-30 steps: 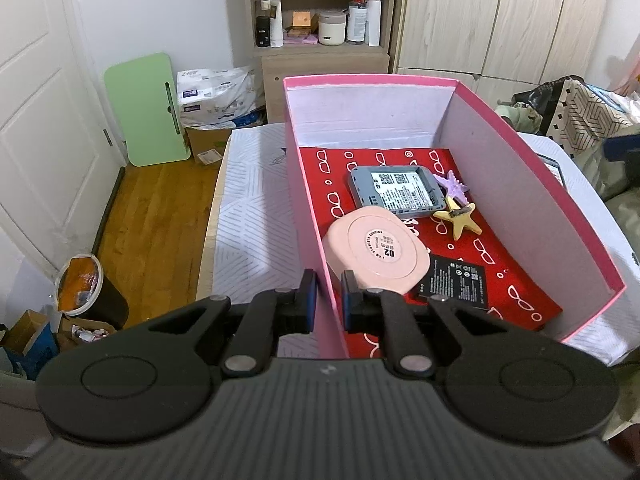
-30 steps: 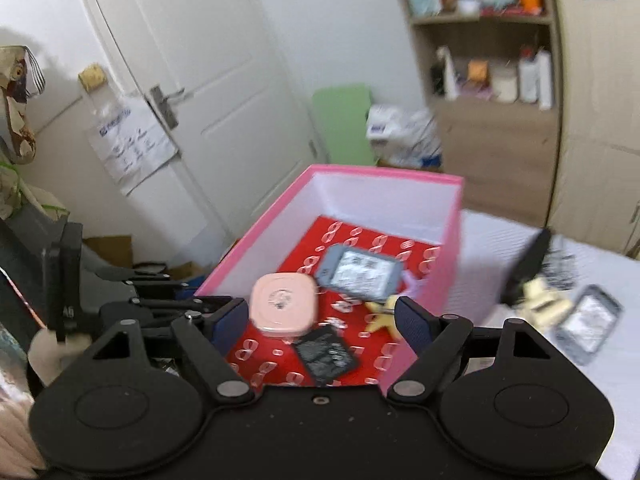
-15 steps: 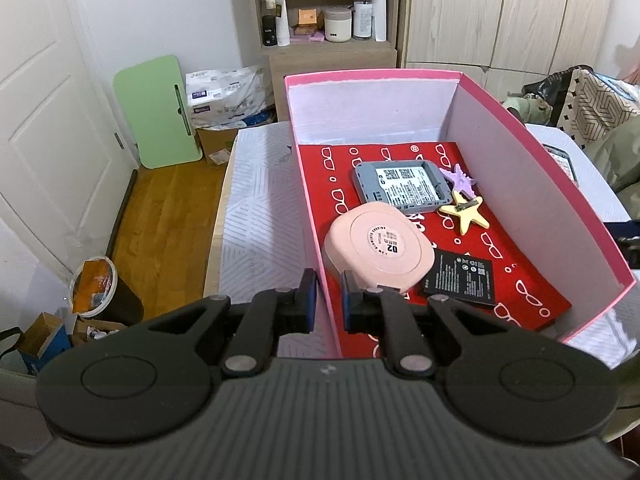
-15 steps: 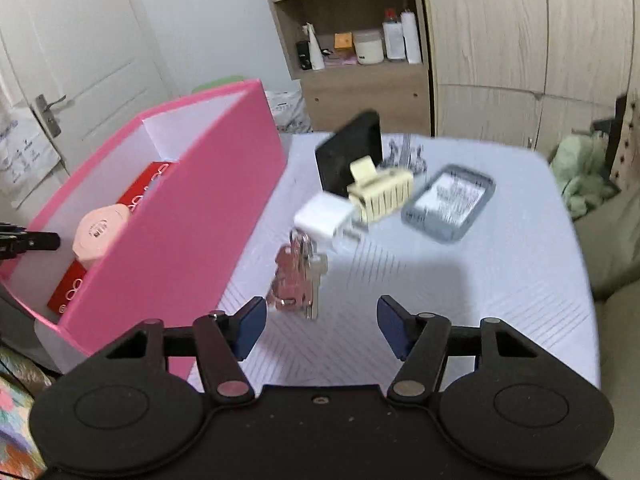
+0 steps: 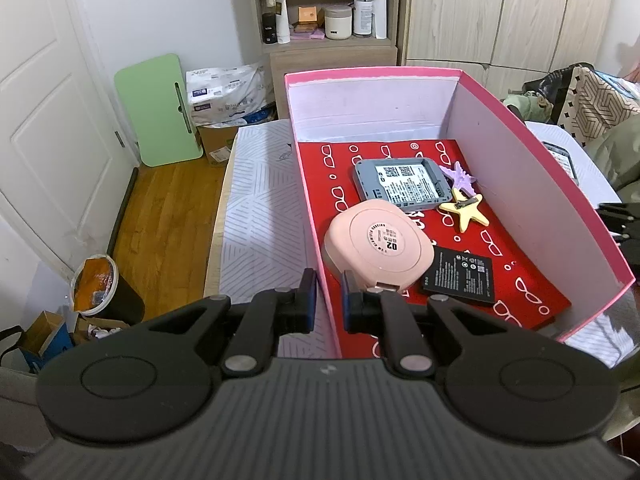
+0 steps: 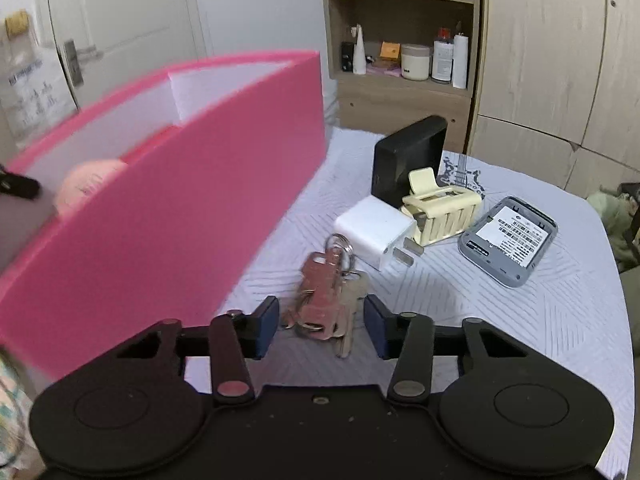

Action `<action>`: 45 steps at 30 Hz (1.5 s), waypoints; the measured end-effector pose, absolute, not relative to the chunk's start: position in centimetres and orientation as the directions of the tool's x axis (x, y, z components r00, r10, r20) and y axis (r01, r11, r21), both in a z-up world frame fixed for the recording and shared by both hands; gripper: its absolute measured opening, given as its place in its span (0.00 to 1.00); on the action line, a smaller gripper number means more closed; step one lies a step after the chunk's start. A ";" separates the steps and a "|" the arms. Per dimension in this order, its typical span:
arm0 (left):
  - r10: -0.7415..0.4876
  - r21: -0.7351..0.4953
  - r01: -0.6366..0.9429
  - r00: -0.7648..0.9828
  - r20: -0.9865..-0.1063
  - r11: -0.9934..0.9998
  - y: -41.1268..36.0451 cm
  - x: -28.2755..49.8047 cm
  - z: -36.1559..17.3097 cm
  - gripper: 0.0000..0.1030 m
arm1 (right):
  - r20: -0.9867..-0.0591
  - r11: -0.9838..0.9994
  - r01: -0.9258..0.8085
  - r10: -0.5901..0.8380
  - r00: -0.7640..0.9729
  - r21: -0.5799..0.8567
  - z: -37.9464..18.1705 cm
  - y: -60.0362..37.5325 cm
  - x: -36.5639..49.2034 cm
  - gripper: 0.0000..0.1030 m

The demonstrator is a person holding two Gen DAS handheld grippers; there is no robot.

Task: Organize rigid objects
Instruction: 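Grasp the metal keys on a ring with the right gripper, then carry the keys into the box and release them beside the stars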

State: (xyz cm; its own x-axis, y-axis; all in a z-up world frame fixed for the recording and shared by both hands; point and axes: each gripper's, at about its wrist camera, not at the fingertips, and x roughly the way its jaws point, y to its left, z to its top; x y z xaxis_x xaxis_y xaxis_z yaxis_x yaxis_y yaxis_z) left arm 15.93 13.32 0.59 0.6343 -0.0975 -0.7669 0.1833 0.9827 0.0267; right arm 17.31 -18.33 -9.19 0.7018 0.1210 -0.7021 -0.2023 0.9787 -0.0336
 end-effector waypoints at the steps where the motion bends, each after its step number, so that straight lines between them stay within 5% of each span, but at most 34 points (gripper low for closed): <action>1: -0.096 0.028 0.183 0.634 -0.767 0.983 13.3 15.9 0.6 0.11 | -0.701 0.978 -0.207 0.131 0.701 -0.024 -8.9 -18.4 17.4 0.20; 4: -0.095 0.030 0.184 0.633 -0.768 0.982 13.4 15.9 0.6 0.11 | -0.688 0.980 -0.196 0.160 0.708 0.026 -7.3 -18.9 17.0 0.12; 18: -0.117 0.005 0.188 0.632 -0.766 0.982 13.8 15.9 0.5 0.11 | -0.700 0.986 -0.155 0.152 0.697 0.060 -3.1 -19.2 16.2 0.11; 33: -0.127 -0.002 0.195 0.631 -0.766 0.981 13.8 15.9 0.6 0.11 | -0.536 0.954 -0.296 0.227 0.813 -0.046 8.7 -13.9 14.3 0.11; 45: -0.150 -0.028 0.200 0.633 -0.760 0.979 14.3 15.9 0.5 0.11 | -0.706 0.900 -0.435 0.336 0.624 0.044 4.0 -7.7 20.6 0.11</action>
State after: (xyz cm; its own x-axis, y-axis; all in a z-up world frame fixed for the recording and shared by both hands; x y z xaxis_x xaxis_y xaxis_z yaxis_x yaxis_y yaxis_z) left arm 15.86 14.27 0.54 0.6328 -0.1505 -0.7595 0.1998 0.9794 -0.0276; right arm 20.58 -7.68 4.01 0.6235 0.3359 -0.7060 -0.4345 0.8996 0.0442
